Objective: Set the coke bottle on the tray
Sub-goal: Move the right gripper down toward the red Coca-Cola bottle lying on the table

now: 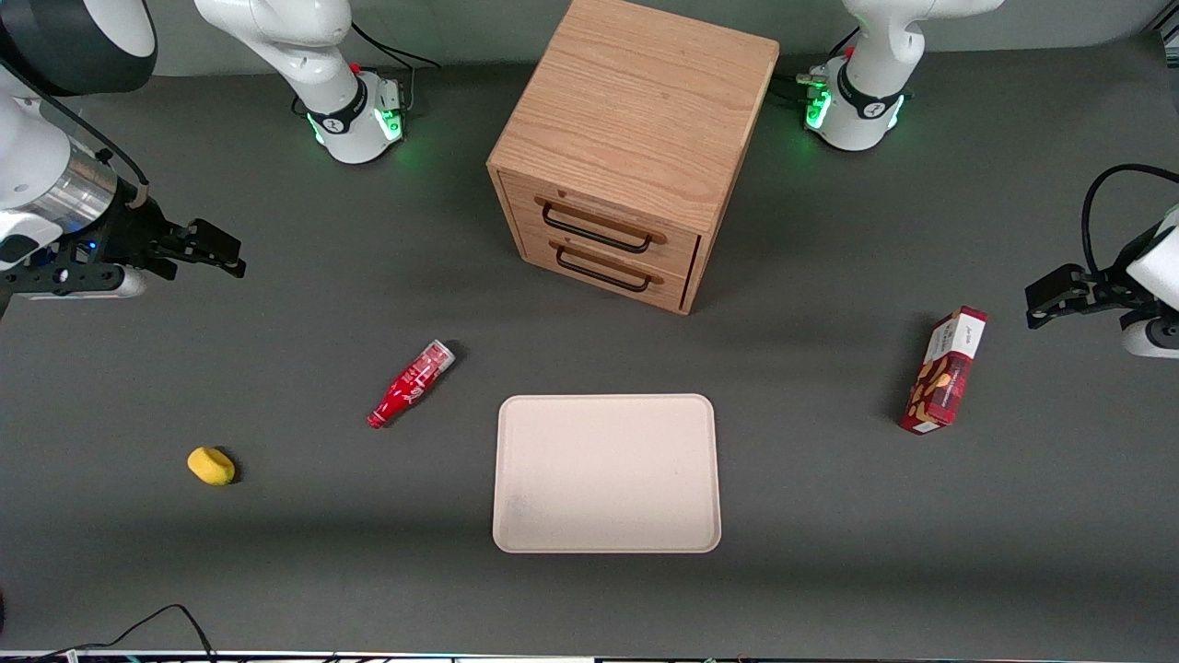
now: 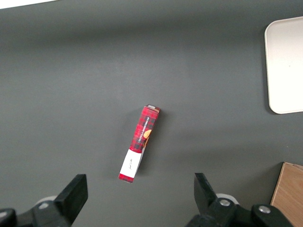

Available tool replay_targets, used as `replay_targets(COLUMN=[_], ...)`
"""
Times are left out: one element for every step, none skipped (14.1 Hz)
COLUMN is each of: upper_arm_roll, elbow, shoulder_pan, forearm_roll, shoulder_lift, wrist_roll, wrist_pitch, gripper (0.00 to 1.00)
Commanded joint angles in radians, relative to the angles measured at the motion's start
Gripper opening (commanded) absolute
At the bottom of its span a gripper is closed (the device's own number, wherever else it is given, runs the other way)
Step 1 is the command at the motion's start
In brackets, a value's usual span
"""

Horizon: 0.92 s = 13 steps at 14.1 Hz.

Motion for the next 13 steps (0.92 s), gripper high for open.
replay_targets(upper_arm_roll=[-0.004,-0.002,-0.002,-0.004,-0.005,-0.004,-0.002,-0.002,0.001,0.001,0.001,0.001,0.001], elbow=[0.020,0.023,0.024,0.024,0.026,0.026,0.029,0.033,0.047,0.058,0.076,0.098,0.121], shoulder_pan=[0.006,0.006,0.006,0.006,0.011,0.014,0.021,0.028,0.031,0.052,0.075,0.089,0.112], forearm_roll=[-0.018,-0.018,-0.018,-0.018,-0.018,-0.019,-0.019,-0.019,-0.018,-0.018,-0.018,-0.018,-0.018], shoulder_lift=[0.009,0.009,0.009,0.006,0.006,0.003,0.003,0.005,0.015,0.034,0.058,0.086,0.110], wrist_roll=[0.026,0.033,0.060,0.094,0.096,0.097,0.099,0.102,0.111,0.140,0.186,0.239,0.287], wrist_pitch=[0.002,0.002,0.002,0.000,0.000,0.000,-0.001,-0.001,0.000,0.000,0.002,0.002,0.002], gripper=[1.00,1.00,1.00,1.00,1.00,1.00,1.00,1.00,1.00,1.00,1.00,1.00,1.00])
